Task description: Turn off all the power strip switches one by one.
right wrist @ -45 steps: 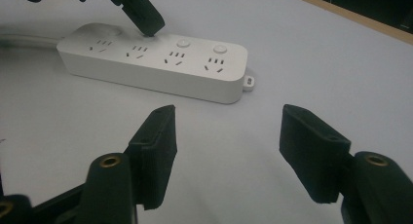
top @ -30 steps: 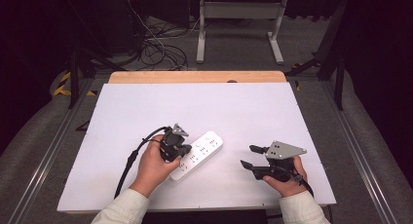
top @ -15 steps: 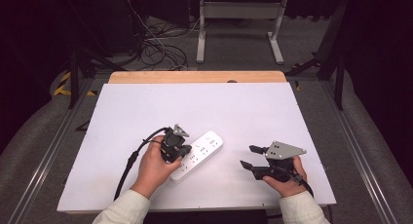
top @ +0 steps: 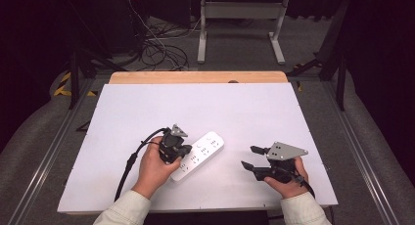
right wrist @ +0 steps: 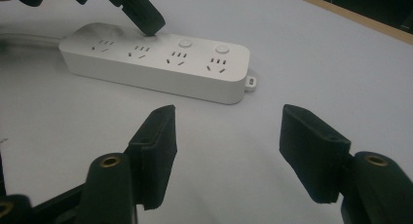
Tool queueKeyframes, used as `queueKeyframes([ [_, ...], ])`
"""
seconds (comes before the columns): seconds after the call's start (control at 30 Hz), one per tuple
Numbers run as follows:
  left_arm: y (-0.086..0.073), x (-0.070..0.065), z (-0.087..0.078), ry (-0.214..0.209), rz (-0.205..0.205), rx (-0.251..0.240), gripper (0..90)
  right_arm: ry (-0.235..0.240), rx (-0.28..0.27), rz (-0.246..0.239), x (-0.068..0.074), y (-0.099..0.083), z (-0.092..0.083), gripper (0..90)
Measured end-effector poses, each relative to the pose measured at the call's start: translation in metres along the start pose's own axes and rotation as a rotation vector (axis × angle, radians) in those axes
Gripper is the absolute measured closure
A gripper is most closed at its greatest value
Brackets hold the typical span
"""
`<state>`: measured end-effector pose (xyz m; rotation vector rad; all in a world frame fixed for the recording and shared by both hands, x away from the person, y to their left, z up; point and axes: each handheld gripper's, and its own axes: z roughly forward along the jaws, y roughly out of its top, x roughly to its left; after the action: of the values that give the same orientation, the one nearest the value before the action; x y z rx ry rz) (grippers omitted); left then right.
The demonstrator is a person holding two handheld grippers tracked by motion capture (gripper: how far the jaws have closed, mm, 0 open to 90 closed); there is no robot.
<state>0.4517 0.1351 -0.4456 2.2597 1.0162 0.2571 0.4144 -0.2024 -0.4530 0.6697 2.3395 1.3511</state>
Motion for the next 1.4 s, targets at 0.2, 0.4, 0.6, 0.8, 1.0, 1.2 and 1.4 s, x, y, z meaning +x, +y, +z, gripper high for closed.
queueKeyframes([
  [0.2,0.006,-0.004,-0.015,-0.022,-0.004,-0.031,90.0,-0.001,0.001,0.005,-0.002,-0.001,0.000,39.4],
  [0.4,0.008,-0.005,-0.010,-0.042,-0.006,-0.028,90.0,-0.001,0.000,0.001,0.000,0.000,0.000,39.4],
  [0.6,0.019,-0.003,-0.006,-0.045,0.005,-0.056,90.0,0.003,0.001,-0.002,0.002,0.001,0.001,39.4],
  [0.8,0.029,-0.002,0.005,-0.038,0.012,-0.042,90.0,0.003,-0.002,0.003,0.000,0.000,0.000,39.4],
  [1.0,0.035,-0.006,0.019,-0.004,0.040,-0.013,90.0,0.006,-0.005,0.000,0.001,0.001,0.000,39.4],
  [1.2,0.035,-0.005,0.027,-0.019,0.028,-0.002,90.0,0.006,-0.004,0.002,0.002,0.001,0.000,39.4],
  [1.4,0.034,-0.006,0.028,0.003,0.042,0.021,90.0,0.008,-0.004,0.003,0.002,0.001,0.000,39.4],
])
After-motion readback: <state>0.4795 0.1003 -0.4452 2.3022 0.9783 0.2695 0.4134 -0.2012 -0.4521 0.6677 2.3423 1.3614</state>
